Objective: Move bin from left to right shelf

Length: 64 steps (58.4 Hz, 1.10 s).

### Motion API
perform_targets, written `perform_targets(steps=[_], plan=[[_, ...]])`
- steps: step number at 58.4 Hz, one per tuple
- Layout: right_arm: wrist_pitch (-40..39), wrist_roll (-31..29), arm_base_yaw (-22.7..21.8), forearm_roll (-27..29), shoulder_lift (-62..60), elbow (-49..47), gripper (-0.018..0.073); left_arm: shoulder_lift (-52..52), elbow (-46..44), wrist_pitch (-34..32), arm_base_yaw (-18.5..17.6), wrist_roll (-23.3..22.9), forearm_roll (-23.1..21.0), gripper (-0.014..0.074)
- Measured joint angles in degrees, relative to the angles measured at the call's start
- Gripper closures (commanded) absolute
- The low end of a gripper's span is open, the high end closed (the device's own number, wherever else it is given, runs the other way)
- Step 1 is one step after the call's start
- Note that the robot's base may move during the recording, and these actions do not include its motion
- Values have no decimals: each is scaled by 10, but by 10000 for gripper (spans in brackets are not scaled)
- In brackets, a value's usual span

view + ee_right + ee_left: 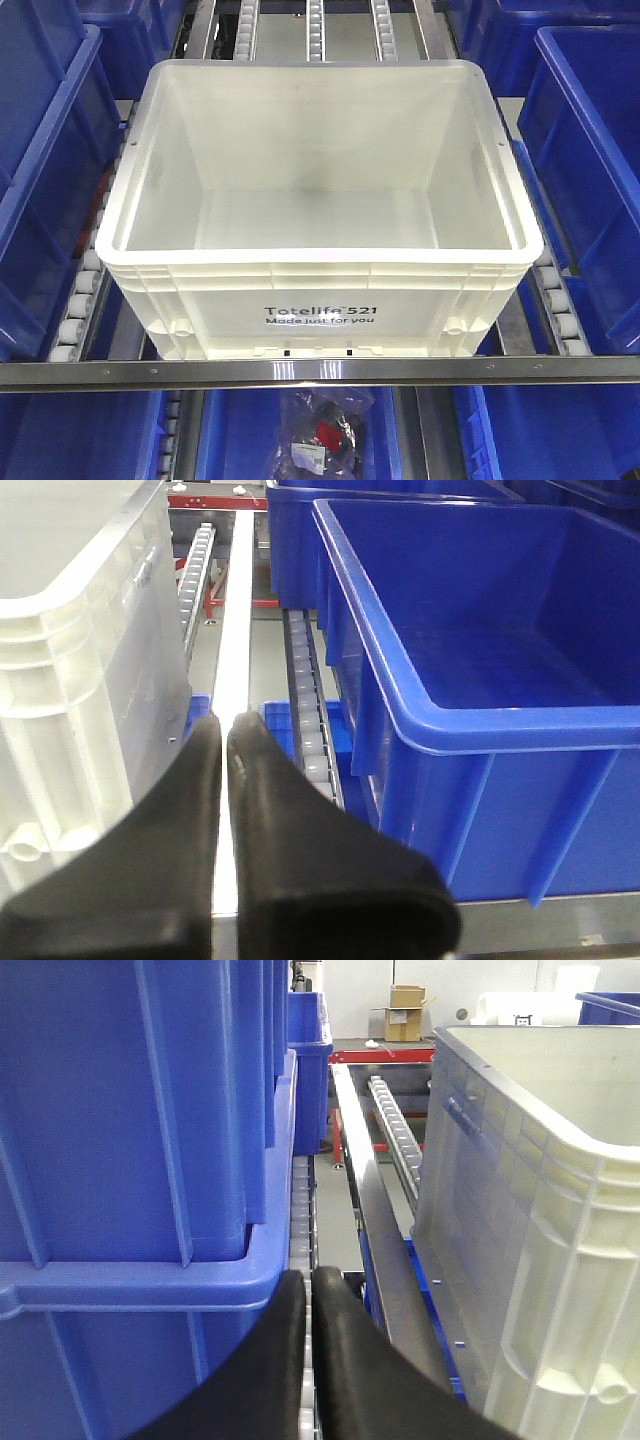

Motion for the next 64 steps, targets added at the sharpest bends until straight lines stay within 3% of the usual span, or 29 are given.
perform_targets(steps=[8,16,21,30,41,53,64], plan=[[-33,1,0,0,0,0,567,0,0,-44,0,0,0,603],[-150,24,0,11,0,0,567,0,-1,-134,0,-12,-1,603],[-184,38,0,12,0,-1,567,0,-28,-116,0,-16,-1,603],[-123,47,0,6,13,-65,567,16,-121,-31,0,-13,-1,603],[-11,47,0,0,126,-166,567,96,-204,71,-10,10,-1,603],[59,47,0,0,208,-217,567,149,-227,112,-49,26,-1,603],[69,47,0,0,215,-217,564,150,-227,128,-54,27,-1,603]])
